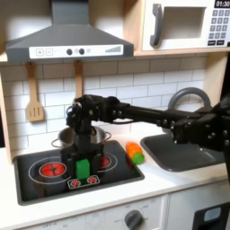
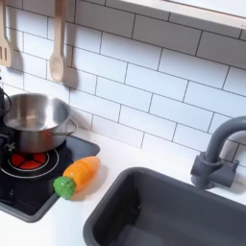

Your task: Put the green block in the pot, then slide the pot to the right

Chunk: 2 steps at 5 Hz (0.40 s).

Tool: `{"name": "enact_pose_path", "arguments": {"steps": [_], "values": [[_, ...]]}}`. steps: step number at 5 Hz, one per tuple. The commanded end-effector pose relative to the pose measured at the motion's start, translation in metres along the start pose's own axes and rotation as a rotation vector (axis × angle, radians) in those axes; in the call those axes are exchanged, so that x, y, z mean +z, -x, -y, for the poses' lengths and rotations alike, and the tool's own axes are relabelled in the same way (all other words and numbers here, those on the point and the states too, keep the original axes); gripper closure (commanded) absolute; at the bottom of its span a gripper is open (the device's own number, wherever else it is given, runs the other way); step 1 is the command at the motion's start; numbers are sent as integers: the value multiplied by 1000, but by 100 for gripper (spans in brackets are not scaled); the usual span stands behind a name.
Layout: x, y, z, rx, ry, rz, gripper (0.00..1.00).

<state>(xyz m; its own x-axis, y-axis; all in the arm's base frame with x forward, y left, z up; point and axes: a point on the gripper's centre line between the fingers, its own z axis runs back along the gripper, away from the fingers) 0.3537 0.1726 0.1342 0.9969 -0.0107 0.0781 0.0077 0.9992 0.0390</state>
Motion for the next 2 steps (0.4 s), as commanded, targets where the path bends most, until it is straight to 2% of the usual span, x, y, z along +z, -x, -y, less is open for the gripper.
{"name": "enact_pose_path", "arguments": {"steps": [1,2], "values": [[0,1,1,2,13,0,100],[2,3,5,-6,20,-2,100]]}}
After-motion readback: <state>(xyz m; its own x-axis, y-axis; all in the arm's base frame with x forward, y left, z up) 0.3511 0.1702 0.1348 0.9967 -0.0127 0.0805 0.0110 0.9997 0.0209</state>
